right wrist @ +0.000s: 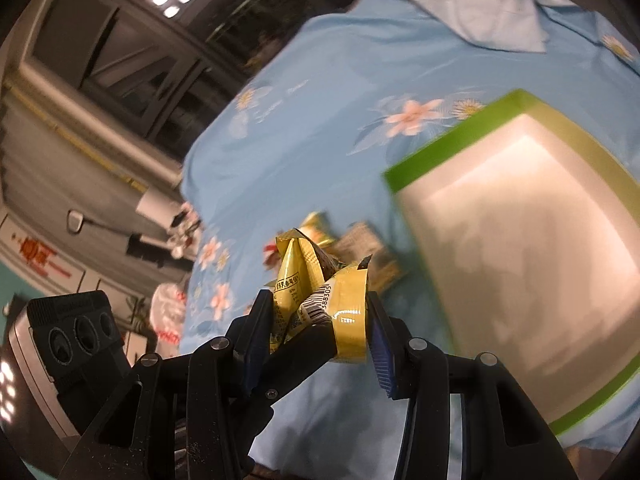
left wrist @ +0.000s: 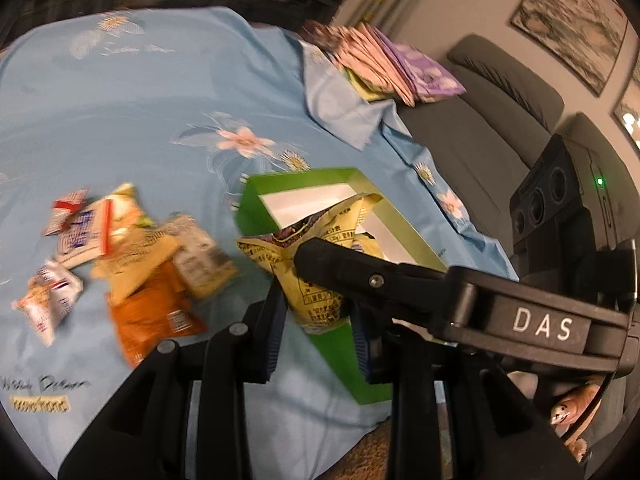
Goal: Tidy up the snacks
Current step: 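Carry the yellow packet with the left gripper over the green box, then open the left gripper to drop the yellow packet into the box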
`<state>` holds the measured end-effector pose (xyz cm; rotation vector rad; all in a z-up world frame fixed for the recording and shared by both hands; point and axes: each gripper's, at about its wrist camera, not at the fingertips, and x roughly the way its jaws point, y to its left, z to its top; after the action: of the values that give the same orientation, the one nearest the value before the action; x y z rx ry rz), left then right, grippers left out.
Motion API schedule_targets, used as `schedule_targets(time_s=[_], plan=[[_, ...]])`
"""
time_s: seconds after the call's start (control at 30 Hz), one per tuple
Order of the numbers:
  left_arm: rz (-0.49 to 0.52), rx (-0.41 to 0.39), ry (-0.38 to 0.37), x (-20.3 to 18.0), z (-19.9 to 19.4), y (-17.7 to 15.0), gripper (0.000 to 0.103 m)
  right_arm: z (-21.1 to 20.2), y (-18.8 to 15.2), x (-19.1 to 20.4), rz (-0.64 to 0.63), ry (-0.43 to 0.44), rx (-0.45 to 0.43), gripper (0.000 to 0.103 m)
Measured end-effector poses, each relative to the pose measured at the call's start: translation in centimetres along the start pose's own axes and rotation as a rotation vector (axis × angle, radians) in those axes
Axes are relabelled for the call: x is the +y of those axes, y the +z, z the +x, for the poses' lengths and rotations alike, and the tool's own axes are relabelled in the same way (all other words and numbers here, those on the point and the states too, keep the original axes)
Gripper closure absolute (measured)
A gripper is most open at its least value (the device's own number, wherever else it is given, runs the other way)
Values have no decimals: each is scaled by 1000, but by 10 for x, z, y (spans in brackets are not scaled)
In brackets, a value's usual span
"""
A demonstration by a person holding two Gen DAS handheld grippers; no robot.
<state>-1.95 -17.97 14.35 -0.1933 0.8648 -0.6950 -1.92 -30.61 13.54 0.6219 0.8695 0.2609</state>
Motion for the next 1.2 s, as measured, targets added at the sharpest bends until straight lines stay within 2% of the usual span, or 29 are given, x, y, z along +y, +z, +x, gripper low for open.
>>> schedule_targets(time_s=[0.27, 0.53, 0.93, 1.2], plan=[[53, 88, -57, -20, 55, 12, 73, -2, 17, -50, 92, -52, -29, 56], [87, 138, -95, -28, 93, 24, 73, -4, 31, -81, 148, -84, -54, 56], [102, 238, -79, -28, 128, 22, 73, 9, 33, -119, 233, -84, -19, 56], [125, 256, -51, -33, 134, 22, 73, 9, 33, -128, 263, -80, -20, 56]])
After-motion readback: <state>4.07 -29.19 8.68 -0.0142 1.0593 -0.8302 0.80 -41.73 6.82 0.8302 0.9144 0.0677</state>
